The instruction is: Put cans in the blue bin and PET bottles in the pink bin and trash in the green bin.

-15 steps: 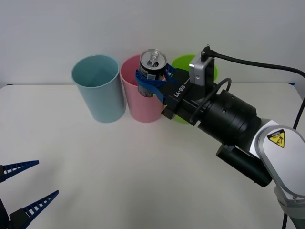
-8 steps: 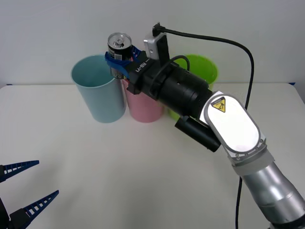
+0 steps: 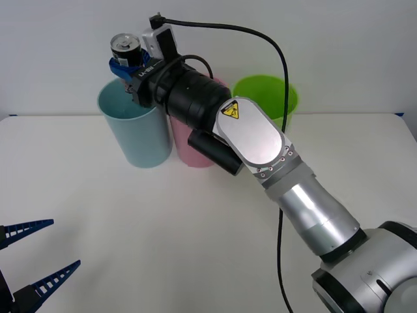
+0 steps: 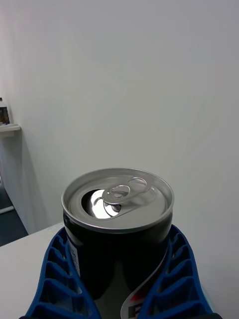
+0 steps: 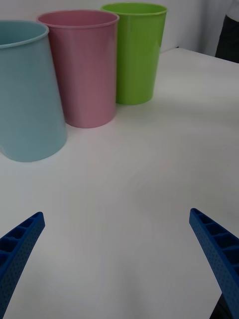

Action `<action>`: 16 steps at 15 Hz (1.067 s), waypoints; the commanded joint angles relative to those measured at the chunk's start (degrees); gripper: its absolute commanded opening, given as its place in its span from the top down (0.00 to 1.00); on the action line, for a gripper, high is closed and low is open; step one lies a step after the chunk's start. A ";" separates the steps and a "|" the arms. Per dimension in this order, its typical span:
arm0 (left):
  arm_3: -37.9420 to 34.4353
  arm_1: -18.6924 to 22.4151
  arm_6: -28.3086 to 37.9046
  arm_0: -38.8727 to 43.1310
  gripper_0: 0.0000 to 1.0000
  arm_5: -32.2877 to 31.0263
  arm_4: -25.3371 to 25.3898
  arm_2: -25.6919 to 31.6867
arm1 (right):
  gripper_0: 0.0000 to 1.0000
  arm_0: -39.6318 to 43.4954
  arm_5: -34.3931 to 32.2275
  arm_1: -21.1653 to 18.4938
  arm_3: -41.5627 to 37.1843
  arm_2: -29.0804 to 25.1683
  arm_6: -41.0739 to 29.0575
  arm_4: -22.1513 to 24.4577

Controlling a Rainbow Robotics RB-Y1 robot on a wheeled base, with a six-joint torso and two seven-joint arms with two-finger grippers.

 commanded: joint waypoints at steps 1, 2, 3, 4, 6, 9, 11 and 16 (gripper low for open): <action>0.00 0.00 0.00 0.00 0.00 0.00 0.00 0.00 | 1.00 -5.40 4.03 0.09 6.53 3.44 -0.82 -1.75; 0.00 0.00 0.00 0.00 0.00 0.00 0.00 0.00 | 1.00 -6.81 4.74 0.36 8.37 4.05 -1.00 -2.28; 0.00 0.00 0.00 0.00 0.00 0.00 0.00 0.00 | 1.00 -8.04 5.00 0.80 10.13 4.05 -1.08 -2.37; 0.00 0.00 0.00 0.00 0.00 0.00 0.00 0.00 | 1.00 -9.62 5.26 1.50 12.50 4.05 -1.17 -2.37; 0.00 0.00 0.00 0.00 0.00 0.00 0.00 0.00 | 1.00 -12.87 5.53 2.03 17.16 4.05 -1.17 -2.37; 0.00 0.00 0.00 0.00 0.00 0.00 0.00 0.00 | 1.00 -15.42 5.70 2.47 22.08 4.14 -1.17 -2.37; 0.00 0.00 0.00 0.00 0.00 0.00 0.00 0.00 | 1.00 -15.42 5.70 2.47 22.78 4.67 -1.17 -2.37; 0.00 0.00 0.00 0.00 0.00 0.00 0.00 0.00 | 1.00 -15.51 6.41 3.26 25.51 6.08 -1.70 -2.37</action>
